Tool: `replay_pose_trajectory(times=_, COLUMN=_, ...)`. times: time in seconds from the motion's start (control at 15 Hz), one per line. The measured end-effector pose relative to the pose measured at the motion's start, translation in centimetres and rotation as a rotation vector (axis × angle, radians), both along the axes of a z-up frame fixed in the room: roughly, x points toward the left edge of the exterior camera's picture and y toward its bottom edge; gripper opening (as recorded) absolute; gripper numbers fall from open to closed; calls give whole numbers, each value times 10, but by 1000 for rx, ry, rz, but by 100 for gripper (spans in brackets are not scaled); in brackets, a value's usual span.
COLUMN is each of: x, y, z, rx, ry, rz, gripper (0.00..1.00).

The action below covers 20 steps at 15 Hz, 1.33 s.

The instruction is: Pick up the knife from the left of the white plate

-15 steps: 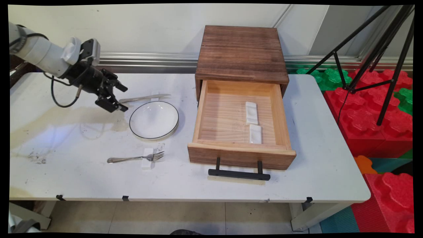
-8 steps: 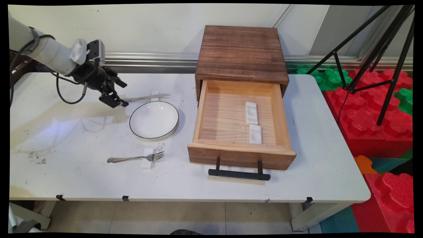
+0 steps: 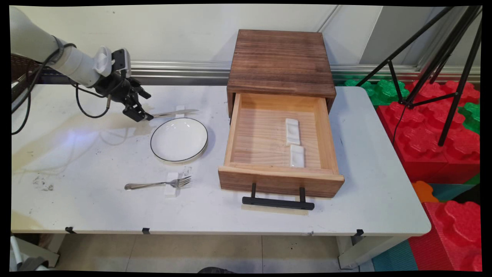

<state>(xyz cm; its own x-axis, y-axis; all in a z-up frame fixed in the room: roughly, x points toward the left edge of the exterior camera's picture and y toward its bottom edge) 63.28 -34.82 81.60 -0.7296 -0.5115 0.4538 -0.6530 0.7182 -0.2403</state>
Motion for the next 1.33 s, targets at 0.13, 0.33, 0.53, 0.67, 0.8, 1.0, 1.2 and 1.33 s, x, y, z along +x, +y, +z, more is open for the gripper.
replay_pose_trajectory(times=0.13, x=2, y=-5, z=-5, rx=2, ry=-8, rz=-9, gripper=100)
replay_pose_trajectory(times=0.33, x=3, y=-12, z=-12, rx=6, ry=-17, rz=-33, gripper=100)
replay_pose_trajectory(times=0.53, x=2, y=-19, z=-18, rx=4, ry=-20, rz=-64, gripper=100)
replay_pose_trajectory(times=0.67, x=1, y=-24, z=-22, rx=3, ry=-18, rz=-81, gripper=100)
replay_pose_trajectory(times=0.8, x=1, y=-28, z=-25, rx=3, ry=-16, rz=-92, gripper=100)
replay_pose_trajectory(times=1.0, x=1, y=-32, z=-29, rx=5, ry=-14, rz=-104, gripper=100)
replay_pose_trajectory(times=1.2, x=1, y=-35, z=-32, rx=9, ry=-12, rz=-112, gripper=100)
replay_pose_trajectory(times=1.33, x=1, y=-37, z=-34, rx=10, ry=-11, rz=-115, gripper=100)
